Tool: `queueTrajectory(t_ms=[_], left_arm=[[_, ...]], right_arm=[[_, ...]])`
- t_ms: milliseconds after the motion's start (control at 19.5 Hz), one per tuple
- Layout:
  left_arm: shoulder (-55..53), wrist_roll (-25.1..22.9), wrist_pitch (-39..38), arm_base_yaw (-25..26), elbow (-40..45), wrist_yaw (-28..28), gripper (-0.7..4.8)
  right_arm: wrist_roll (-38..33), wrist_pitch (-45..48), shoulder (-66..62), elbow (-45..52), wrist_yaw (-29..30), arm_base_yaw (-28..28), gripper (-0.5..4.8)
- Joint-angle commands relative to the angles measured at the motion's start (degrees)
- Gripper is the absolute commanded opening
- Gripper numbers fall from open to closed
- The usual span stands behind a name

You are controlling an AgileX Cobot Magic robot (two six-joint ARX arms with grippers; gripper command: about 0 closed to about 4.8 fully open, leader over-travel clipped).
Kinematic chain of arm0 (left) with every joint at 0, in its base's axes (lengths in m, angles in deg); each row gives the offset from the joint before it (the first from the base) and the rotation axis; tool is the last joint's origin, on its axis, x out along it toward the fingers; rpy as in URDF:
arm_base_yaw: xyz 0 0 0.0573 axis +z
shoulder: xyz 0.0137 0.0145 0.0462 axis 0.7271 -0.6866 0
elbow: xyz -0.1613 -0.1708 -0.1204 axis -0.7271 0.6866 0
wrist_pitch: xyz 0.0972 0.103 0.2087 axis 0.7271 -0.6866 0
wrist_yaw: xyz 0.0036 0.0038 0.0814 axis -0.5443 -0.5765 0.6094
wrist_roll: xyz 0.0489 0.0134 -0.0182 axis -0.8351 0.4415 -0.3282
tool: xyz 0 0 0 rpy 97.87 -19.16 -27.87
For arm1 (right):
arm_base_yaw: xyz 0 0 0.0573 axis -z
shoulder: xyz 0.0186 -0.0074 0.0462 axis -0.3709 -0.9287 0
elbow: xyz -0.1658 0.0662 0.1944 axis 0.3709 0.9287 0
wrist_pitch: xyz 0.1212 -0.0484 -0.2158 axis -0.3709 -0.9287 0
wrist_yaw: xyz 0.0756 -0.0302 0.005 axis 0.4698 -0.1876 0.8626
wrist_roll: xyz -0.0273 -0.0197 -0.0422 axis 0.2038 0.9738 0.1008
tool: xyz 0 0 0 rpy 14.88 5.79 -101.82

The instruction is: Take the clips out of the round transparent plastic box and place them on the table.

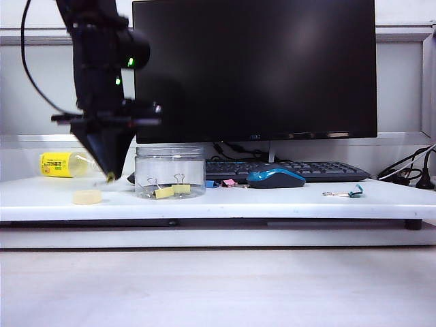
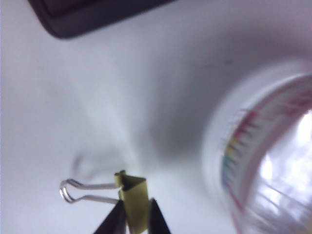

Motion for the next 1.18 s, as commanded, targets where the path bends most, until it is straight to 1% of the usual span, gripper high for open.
queueTrajectory(t_ms=[51,154,256,307,461,563,665,768,819,870,972,1075,1177], left_arm=[[-0.9,-0.4,0.3,0.0,0.0,-0.7,0.66],[-1.2,-0.4,0.6,0.0,0.0,-1.0,0.70],[-1.3,-0.5,0.8,0.1,0.0,-1.1,1.38],[-1.2,-1.3,0.9,0.1,0.0,-1.1,1.53],[-1.2,-2.0,0.2,0.2,-0.2,-1.0,1.53],[-0.3,-3.8,-1.1,0.2,-0.6,0.1,1.53],[1.8,-4.4,-1.3,0.7,-0.6,1.3,1.53],[5.0,-4.7,-1.1,1.0,-0.6,0.9,1.53],[6.4,-5.4,-0.9,1.2,-0.6,-0.1,1.53],[8.7,-7.1,-0.9,1.3,-0.6,-4.1,1.53],[11.7,-9.1,-0.3,1.3,-0.6,-13.4,1.52],[13.0,-12.9,0.8,1.3,-0.6,-19.9,1.52],[13.0,-16.8,0.8,1.2,-0.4,-25.0,1.52]], right_arm=[[0.0,-2.3,-6.8,-5.9,-0.2,0.0,0.23],[1.4,-4.2,-15.0,-11.4,1.5,0.0,0.49],[3.2,-4.6,-23.5,-16.8,4.7,0.0,0.54],[4.7,-4.6,-31.9,-22.0,7.7,0.0,0.54],[7.1,-4.4,-42.0,-28.0,10.4,0.0,0.53],[9.0,-4.2,-46.8,-30.2,11.3,0.0,0.53],[9.2,-3.7,-50.0,-30.6,11.5,0.0,0.53],[10.1,-3.7,-52.0,-30.6,11.5,0.0,0.53],[10.8,-3.6,-52.4,-30.6,11.5,0.0,0.53],[10.9,-3.0,-52.7,-30.6,11.5,0.0,0.53],[10.9,-1.5,-53.1,-30.6,11.5,0.0,0.53],[10.9,-0.2,-53.1,-30.6,11.4,0.0,0.53],[10.9,0.1,-53.2,-30.6,11.5,0.0,0.53]])
